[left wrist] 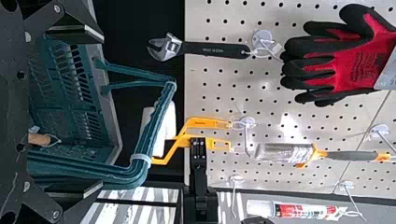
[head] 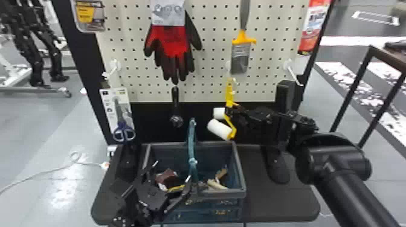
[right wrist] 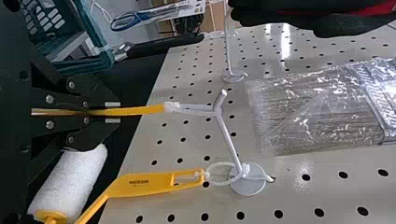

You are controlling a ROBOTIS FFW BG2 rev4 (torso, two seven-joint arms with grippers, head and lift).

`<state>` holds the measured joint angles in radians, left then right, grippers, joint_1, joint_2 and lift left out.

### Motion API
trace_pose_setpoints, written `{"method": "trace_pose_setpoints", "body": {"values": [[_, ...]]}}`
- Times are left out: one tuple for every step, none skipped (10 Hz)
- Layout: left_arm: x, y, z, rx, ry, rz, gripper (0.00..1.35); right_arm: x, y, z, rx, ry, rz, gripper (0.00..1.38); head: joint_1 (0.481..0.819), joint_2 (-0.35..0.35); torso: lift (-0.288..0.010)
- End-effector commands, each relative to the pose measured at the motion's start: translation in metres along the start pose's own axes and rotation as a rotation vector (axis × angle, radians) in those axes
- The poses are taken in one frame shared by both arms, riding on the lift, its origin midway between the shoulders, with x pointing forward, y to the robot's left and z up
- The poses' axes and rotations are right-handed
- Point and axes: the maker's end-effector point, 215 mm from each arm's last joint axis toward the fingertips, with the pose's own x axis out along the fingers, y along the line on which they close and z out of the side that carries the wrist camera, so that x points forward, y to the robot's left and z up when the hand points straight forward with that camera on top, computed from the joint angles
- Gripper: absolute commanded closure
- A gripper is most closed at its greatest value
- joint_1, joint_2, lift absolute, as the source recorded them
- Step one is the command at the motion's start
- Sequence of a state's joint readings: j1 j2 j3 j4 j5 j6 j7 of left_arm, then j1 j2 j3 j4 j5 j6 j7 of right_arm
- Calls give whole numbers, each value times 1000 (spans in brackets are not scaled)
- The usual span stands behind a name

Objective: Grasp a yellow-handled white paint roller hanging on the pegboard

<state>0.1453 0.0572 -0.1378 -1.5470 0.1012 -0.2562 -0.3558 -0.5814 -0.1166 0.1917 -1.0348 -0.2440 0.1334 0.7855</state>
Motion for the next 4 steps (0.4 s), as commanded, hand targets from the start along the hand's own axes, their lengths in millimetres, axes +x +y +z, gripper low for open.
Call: {"method": "trace_pose_setpoints", "body": {"values": [[-2,1,-1,-2,1,6,209,0,0,-1,6,-3,-1,1170,549,0,-100],[-2,1,0,-3,0,9,209,1,1,-3,16,-4,1,1170,549,0,-100],[-3,2,-1,-3,1,11,209,1,1,-5,21,-4,-1,1170,549,0,-100],[-3,2,-1,-2,2,10,209,1,1,-4,20,-5,0,1170,549,0,-100]]}}
